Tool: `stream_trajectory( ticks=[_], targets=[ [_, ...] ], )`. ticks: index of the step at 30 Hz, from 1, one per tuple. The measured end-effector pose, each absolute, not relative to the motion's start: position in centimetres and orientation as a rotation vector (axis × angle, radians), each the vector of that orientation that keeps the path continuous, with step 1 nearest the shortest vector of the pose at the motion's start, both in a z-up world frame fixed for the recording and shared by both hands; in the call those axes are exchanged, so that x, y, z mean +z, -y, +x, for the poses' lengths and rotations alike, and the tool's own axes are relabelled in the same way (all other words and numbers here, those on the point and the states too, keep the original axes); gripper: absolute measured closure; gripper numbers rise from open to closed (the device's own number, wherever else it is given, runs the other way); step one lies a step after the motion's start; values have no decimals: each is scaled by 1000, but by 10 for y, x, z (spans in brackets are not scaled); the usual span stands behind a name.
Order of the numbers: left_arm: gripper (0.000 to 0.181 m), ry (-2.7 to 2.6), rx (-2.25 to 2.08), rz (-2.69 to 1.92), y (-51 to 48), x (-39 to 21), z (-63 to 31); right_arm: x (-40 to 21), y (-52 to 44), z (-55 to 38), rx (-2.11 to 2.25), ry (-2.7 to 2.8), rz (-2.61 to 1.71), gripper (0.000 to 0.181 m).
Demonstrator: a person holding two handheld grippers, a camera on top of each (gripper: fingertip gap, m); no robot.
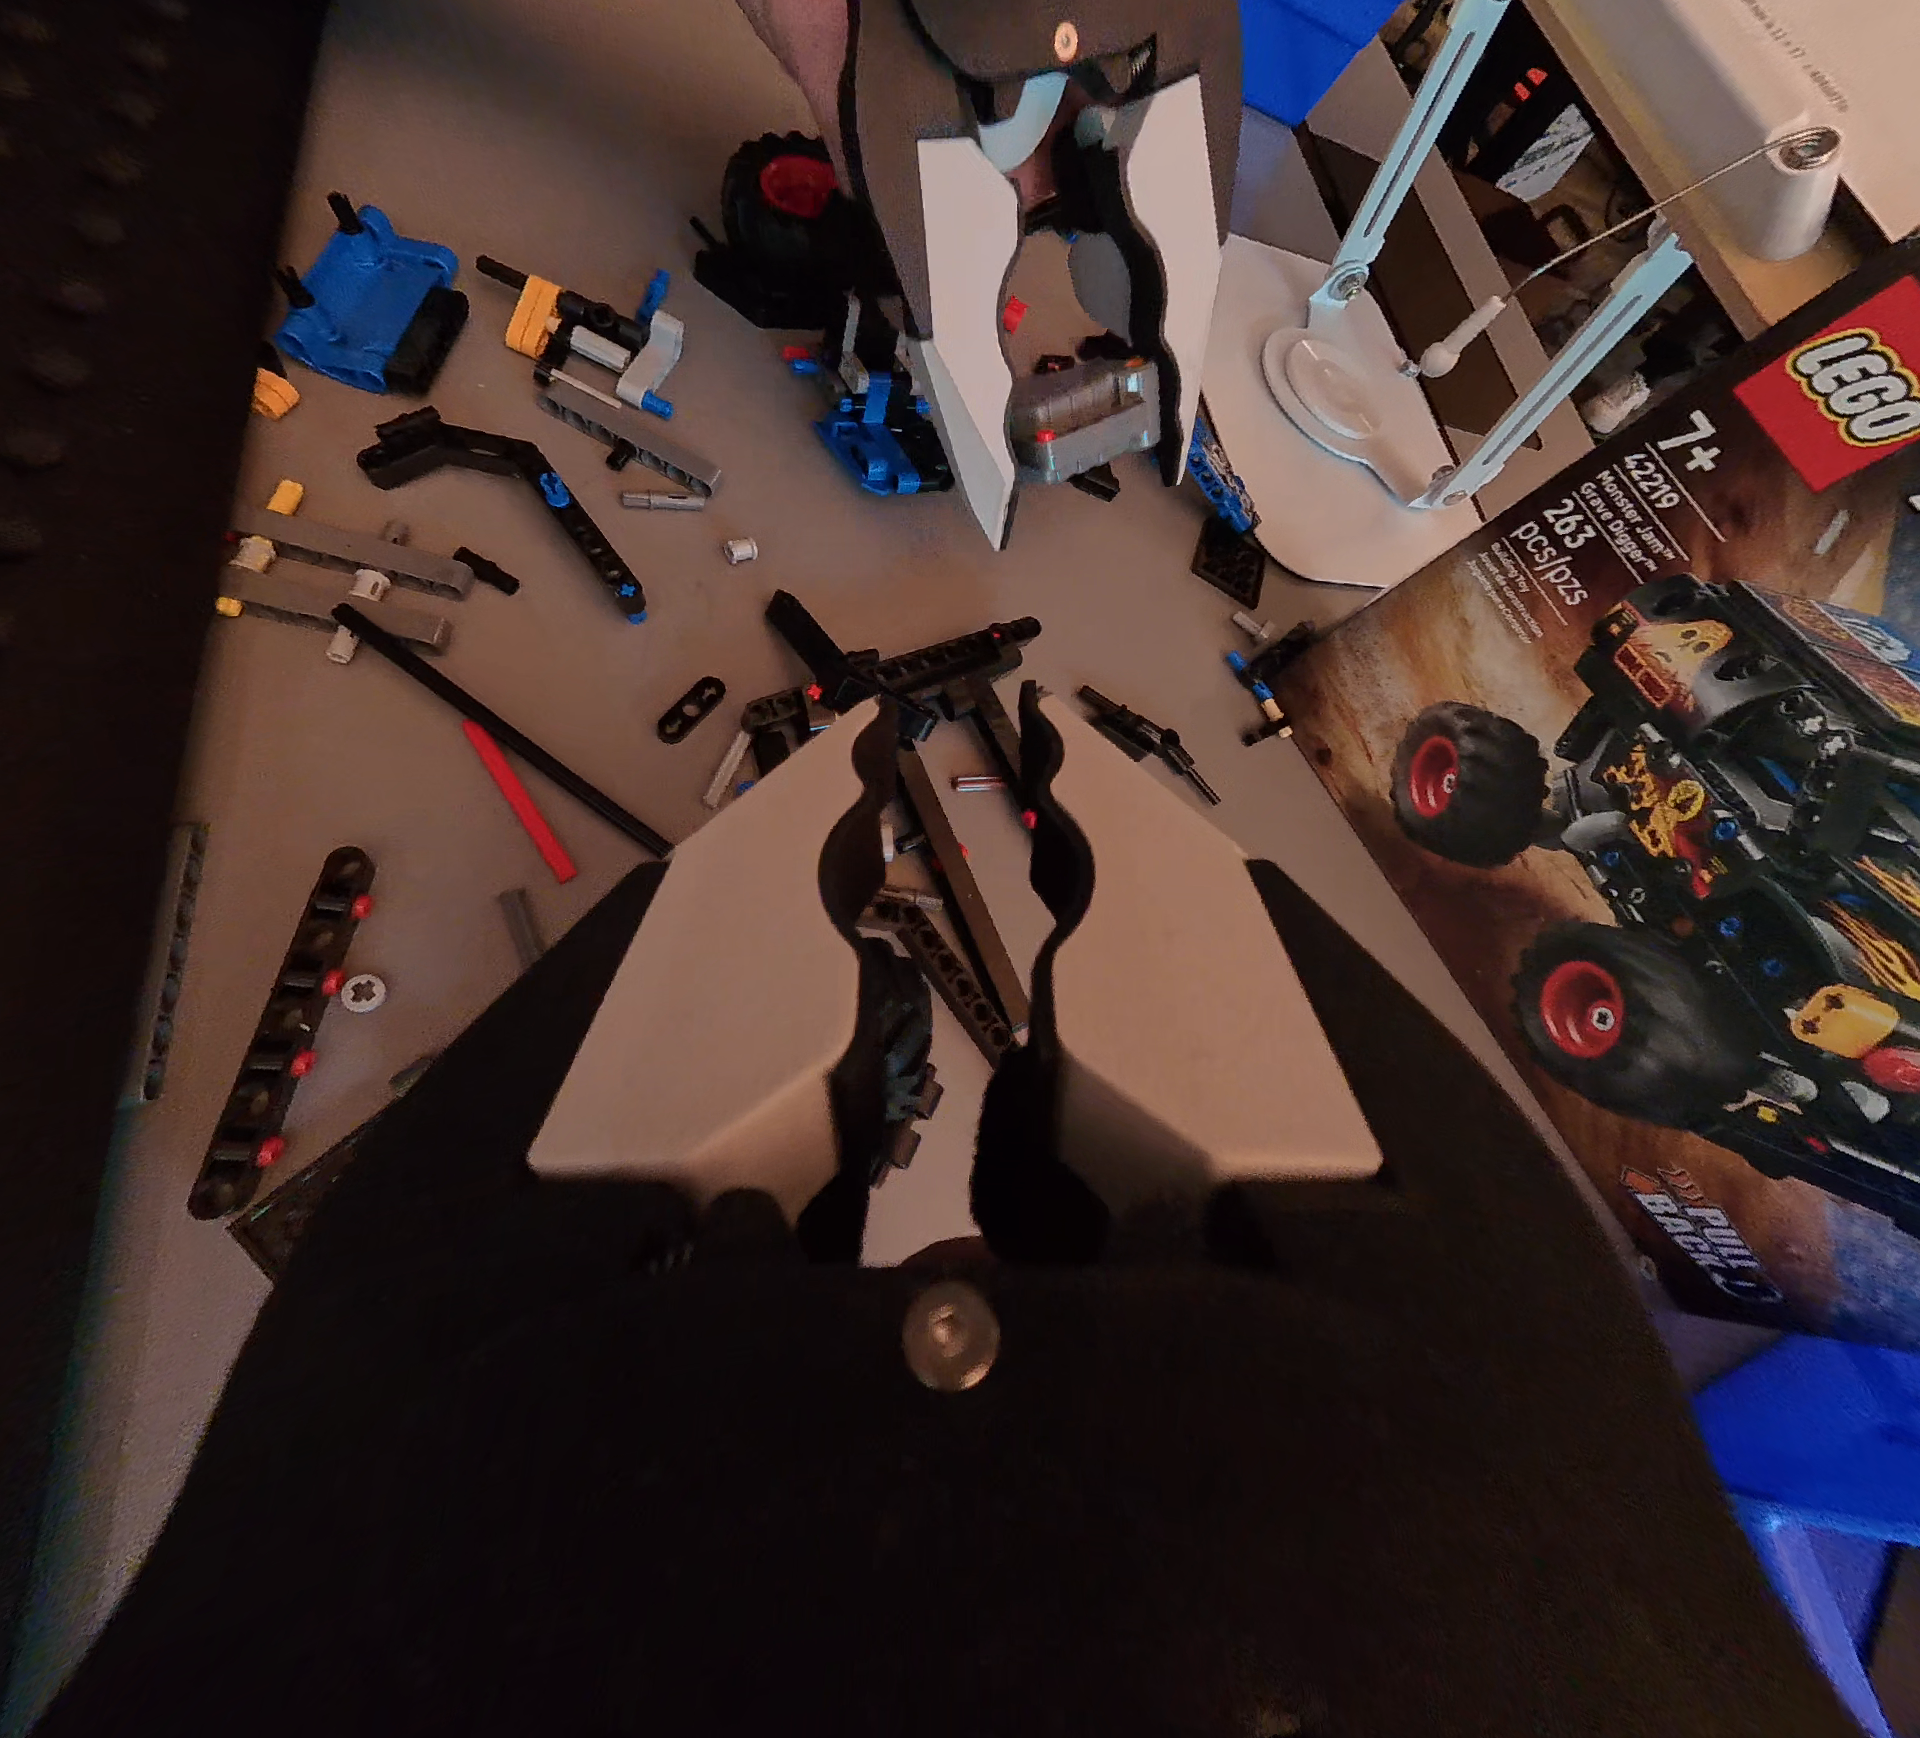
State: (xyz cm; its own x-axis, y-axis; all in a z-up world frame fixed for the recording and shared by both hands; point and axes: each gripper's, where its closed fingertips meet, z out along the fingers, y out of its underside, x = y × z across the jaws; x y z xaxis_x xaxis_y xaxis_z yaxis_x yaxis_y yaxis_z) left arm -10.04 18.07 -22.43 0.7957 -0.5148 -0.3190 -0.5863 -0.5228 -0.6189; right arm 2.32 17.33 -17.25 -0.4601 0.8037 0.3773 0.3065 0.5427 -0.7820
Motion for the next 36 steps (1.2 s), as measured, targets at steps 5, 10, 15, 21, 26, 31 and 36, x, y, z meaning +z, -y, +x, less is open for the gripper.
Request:
stream_trajectory(
  ticks=[5, 10, 15, 21, 26, 31, 36],
  targets=[
    [123, -792, 107, -2349, -186, -247, -109, -167, -184, 22, 837, 1966, -937, 160],
    [117, -784, 97, -2328, -188, -244, -109, -164, -195, 21, 841, 1926, -978, 160],
    [117, -727, 135, -2274, -182, -220, -125, -164, -203, 20, 840, 1897, -1011, 160],
    [132, -679, 133, -2130, -153, -174, -137, -166, -204, 19, 841, 1898, -1010, 160],
    [146, -840, 35, -2187, -110, -188, -116, -168, -202, 18, 839, 1913, -1002, 161],
    [138, -927, 35, -2414, -85, -236, -115, -171, -197, 18, 832, 1937, -984, 161],
    [148, -986, 83, -2386, -92, -241, -112, -172, -195, 17, 836, 1940, -981, 162]
  ],
)
